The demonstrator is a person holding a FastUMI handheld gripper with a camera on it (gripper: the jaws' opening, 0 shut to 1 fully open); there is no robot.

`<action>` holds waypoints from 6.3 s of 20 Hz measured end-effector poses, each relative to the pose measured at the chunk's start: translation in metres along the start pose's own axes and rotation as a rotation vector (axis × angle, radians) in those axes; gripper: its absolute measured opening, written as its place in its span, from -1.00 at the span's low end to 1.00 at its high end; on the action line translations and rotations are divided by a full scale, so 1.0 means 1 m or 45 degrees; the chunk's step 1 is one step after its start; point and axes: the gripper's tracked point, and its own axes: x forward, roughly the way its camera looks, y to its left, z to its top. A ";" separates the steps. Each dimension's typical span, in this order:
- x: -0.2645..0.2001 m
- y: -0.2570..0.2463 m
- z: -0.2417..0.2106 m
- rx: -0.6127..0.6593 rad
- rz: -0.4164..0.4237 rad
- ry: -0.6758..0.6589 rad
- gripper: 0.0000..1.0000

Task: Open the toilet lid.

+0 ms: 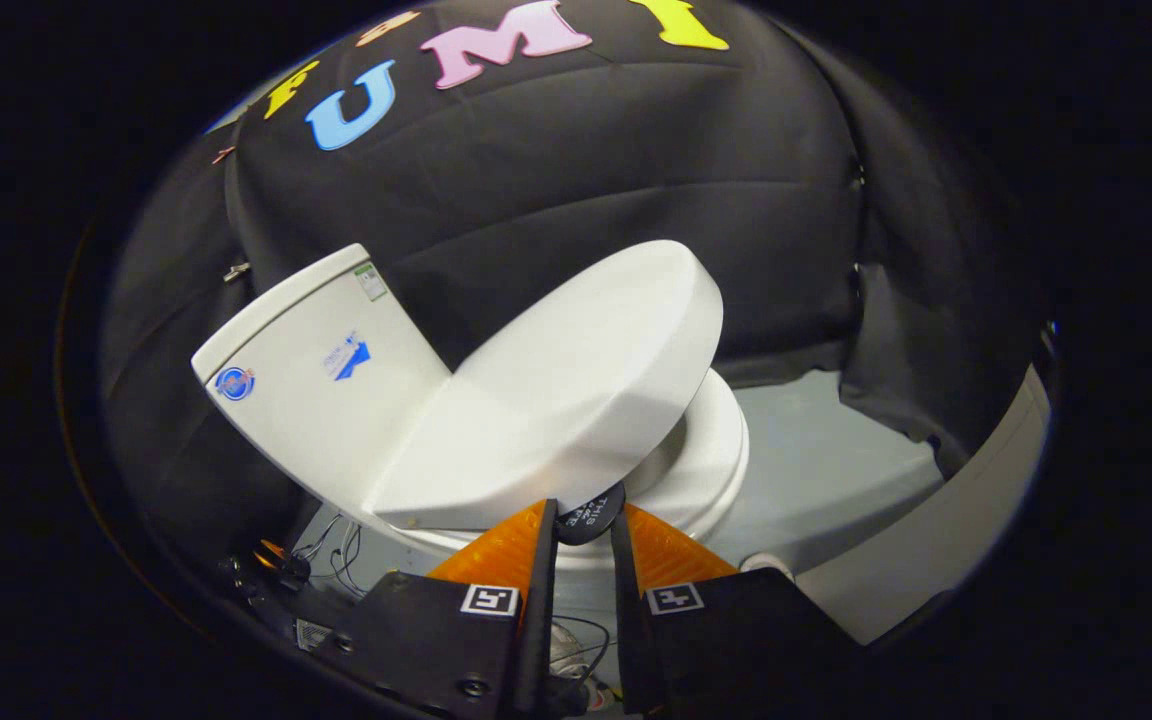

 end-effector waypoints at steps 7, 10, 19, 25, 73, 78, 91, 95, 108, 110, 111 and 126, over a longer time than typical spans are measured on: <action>-0.020 0.058 0.046 -0.147 0.086 -0.073 -0.47; -0.025 0.080 0.059 -0.188 0.143 -0.115 -0.47; -0.029 0.200 0.098 -0.391 0.377 -0.232 -0.45; -0.015 0.276 0.102 -0.427 0.496 -0.220 -0.39; -0.147 0.090 0.236 -0.525 0.049 -0.725 0.98; -0.184 0.019 0.250 -0.544 -0.170 -0.865 1.00; -0.199 -0.037 0.235 -0.351 -0.289 -0.840 0.97; -0.198 -0.035 0.238 -0.348 -0.291 -0.848 0.97; -0.216 -0.040 0.259 -0.464 -0.422 -1.009 0.97; -0.215 -0.039 0.256 -0.448 -0.418 -1.005 0.97; -0.214 -0.041 0.256 -0.434 -0.424 -1.001 0.97; -0.180 -0.032 0.230 -0.300 -0.349 -0.876 0.98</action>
